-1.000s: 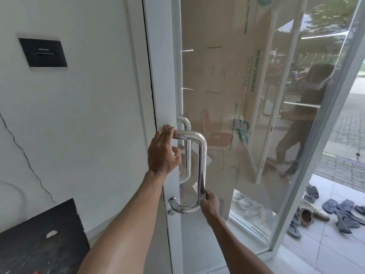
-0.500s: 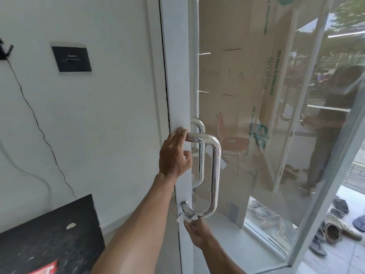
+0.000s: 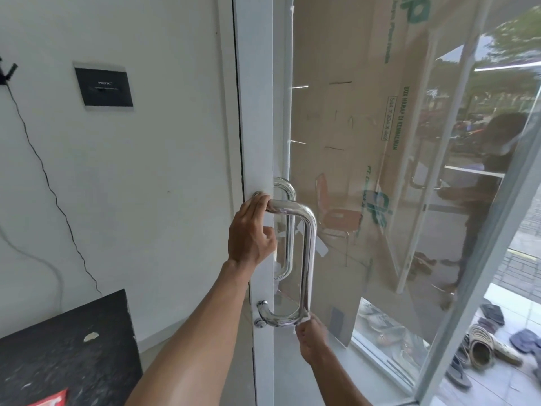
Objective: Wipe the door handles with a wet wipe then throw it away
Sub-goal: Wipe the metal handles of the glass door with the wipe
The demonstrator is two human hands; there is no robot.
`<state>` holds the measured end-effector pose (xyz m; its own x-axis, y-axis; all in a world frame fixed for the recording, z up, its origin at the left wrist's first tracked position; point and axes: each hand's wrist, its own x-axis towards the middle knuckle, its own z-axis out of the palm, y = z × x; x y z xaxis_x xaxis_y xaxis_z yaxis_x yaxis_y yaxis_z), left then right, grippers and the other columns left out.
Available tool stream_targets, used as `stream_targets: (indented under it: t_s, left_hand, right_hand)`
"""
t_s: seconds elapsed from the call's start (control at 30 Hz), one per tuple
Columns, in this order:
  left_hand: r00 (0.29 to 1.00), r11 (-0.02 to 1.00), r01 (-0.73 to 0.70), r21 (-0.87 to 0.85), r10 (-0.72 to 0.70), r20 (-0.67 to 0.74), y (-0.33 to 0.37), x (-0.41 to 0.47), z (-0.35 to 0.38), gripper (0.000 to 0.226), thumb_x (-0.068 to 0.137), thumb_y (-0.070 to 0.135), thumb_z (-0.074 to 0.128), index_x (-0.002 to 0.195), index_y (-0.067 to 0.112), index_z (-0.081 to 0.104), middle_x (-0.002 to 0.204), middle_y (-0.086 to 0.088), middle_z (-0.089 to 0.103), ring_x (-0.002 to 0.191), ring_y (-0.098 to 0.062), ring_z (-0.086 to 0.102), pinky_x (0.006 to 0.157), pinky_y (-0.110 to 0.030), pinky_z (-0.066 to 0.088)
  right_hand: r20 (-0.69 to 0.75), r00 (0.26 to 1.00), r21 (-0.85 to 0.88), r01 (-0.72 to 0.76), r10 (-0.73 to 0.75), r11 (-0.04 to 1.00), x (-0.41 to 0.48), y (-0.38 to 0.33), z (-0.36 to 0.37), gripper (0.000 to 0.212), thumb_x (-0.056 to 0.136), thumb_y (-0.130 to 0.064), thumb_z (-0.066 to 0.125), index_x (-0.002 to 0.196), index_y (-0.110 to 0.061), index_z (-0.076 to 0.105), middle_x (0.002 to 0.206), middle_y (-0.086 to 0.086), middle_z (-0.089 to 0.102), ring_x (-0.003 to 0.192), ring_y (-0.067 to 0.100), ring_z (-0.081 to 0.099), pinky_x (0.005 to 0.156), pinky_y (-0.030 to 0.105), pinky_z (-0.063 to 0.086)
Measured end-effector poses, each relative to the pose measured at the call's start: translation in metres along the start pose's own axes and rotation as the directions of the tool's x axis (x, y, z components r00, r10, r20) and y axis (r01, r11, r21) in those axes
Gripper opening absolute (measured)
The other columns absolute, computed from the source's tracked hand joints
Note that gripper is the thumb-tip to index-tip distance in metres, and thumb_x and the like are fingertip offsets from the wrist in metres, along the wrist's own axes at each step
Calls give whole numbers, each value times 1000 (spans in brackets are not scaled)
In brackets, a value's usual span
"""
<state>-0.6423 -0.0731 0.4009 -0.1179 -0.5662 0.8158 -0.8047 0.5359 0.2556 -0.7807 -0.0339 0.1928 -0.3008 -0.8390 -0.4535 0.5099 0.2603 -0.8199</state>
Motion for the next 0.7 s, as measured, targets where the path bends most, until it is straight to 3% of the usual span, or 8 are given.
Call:
stream_targets:
  t_s: [0.1,0.2,0.33,0.43,0.63,0.7]
  left_hand:
    - [1000,1000,25,-6,-25,-18,3,-2,4,69,62,4,51,131,8,54,134,-7,59,124,-22,54,101,-32,49]
    - [999,999,33,-7,-34,-20,4,-2,4,68,63,4,52,130,7,55,134,-8,59,124,-24,55,100,-35,51]
    - [999,1000,25,-9,-25,-22,4,-3,3,67,64,8,47,131,5,55,134,-10,60,123,-25,56,100,-36,51]
    - [999,999,36,-17,-36,-27,3,-2,4,67,63,8,46,130,6,55,133,-9,60,123,-25,56,99,-35,51]
    - [999,999,37,-12,-37,-28,0,-1,6,68,63,7,45,131,6,54,134,-10,59,125,-25,54,100,-36,51]
    - [999,999,31,-10,-31,-33,0,-1,7,68,63,7,45,131,5,55,134,-10,59,125,-25,55,100,-35,50]
  right_hand:
    - [60,982,-127,186,-180,974,-6,-20,0,42,87,14,39,88,-14,70,61,-6,58,60,12,43,55,21,36]
    - [120,941,-235,335,-315,912,-17,-36,6,40,90,6,42,99,-22,70,86,-5,72,81,10,62,78,24,47]
    - [133,887,-351,460,-443,815,-31,-56,21,49,85,-2,40,123,-25,60,110,-1,70,100,20,63,86,33,51]
    - [160,816,-381,570,-556,728,-44,-78,35,70,70,4,37,130,-27,51,119,1,66,98,23,62,84,37,52]
    - [230,673,-352,731,-703,584,-71,-114,58,86,74,18,38,151,-16,23,140,-7,45,101,1,53,86,11,43]
    - [245,628,-378,764,-739,523,-74,-121,63,88,73,18,38,152,-16,19,150,-3,37,121,-4,45,97,10,36]
